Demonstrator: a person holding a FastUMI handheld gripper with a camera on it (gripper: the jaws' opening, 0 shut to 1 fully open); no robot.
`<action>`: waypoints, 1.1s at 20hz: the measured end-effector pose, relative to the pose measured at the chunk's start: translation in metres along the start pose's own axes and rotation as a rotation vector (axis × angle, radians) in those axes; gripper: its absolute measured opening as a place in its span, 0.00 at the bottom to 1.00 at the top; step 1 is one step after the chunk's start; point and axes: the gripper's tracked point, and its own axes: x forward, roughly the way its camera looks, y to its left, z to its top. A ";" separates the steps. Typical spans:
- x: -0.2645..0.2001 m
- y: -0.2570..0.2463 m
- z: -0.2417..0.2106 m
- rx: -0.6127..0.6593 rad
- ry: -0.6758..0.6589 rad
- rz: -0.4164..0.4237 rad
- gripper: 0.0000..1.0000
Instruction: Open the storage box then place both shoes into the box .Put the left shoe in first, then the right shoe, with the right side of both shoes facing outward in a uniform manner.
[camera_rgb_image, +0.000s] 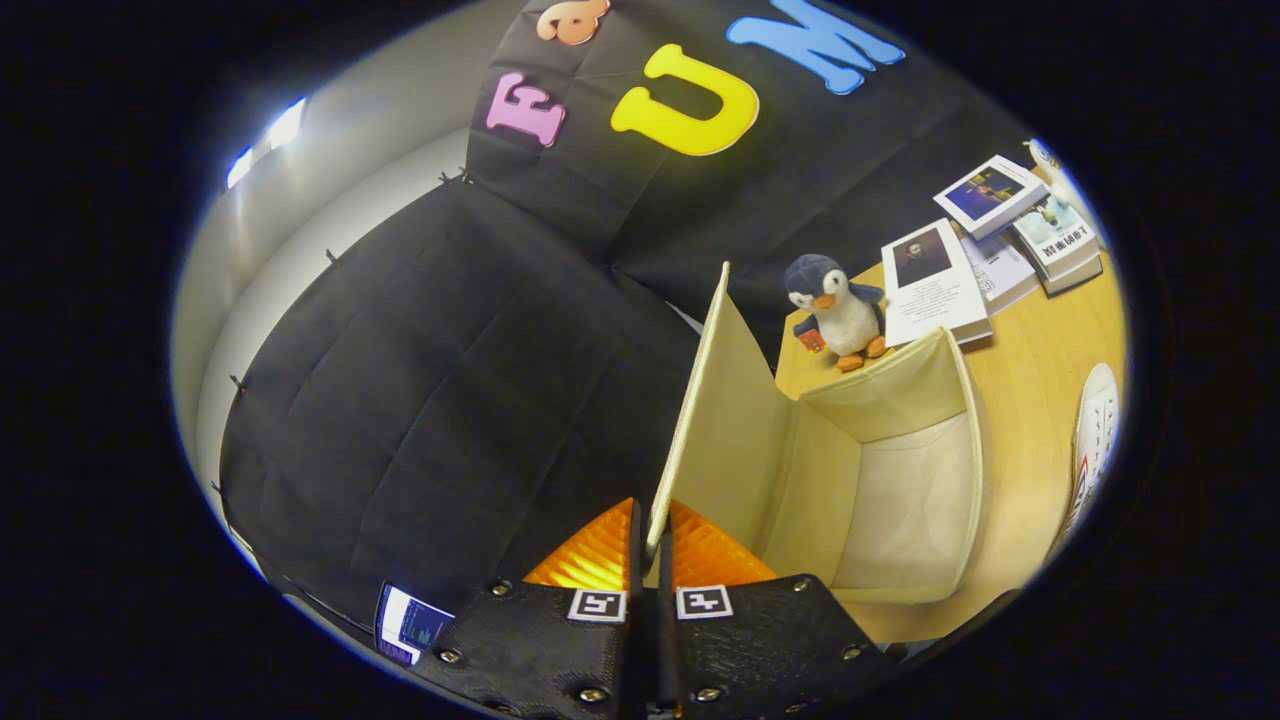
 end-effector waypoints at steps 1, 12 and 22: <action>0.006 0.007 -0.004 -0.019 0.007 -0.001 0.04; 0.073 0.038 -0.028 -0.208 0.034 -0.020 0.26; 0.054 0.007 -0.014 -0.400 -0.003 -0.119 0.96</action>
